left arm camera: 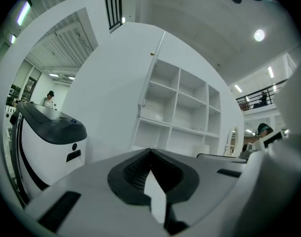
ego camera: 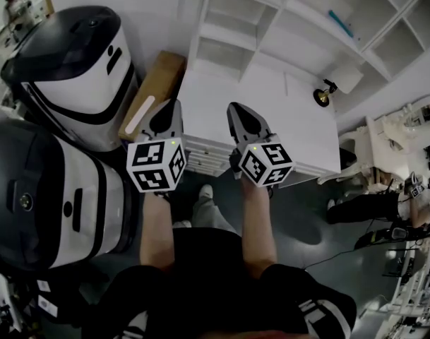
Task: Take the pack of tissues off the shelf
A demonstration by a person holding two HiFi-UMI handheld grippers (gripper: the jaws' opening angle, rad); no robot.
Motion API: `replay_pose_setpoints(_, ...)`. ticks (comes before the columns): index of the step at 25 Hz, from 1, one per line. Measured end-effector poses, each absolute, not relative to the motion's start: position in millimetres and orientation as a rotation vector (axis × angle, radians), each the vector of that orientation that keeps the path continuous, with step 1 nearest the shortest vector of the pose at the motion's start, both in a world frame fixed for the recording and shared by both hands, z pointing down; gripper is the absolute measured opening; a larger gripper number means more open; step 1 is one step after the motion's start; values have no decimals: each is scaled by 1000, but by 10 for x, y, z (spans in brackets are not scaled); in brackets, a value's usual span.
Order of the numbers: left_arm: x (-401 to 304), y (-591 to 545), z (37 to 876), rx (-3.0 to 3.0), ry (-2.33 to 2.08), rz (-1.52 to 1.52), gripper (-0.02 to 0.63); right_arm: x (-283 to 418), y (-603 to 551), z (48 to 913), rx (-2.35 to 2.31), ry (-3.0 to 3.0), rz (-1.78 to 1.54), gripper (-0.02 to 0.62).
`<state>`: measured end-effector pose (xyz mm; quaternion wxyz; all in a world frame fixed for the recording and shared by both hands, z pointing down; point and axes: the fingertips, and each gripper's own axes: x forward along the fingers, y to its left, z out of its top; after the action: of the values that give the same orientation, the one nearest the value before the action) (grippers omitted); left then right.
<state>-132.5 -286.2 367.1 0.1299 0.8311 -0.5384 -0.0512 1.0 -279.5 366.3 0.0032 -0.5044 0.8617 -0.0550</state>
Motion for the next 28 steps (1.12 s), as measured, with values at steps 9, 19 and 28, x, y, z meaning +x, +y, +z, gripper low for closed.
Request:
replay_pose_setpoints(9, -1071, -3043, 3733, 2459, -1557, -87, 9, 161, -3082, 3730, -1553, 2674, -203, 20)
replay_pose_setpoints(19, -619, -3489, 3744, 2501, -1530, -13, 9, 700, -3563, 3726, -1580, 2583, -242, 20)
replay_pose_setpoints(28, -104, -3936, 3627, 2541, -1480, 14, 9, 1048, -4130, 3629, -1566, 2547, -264, 20)
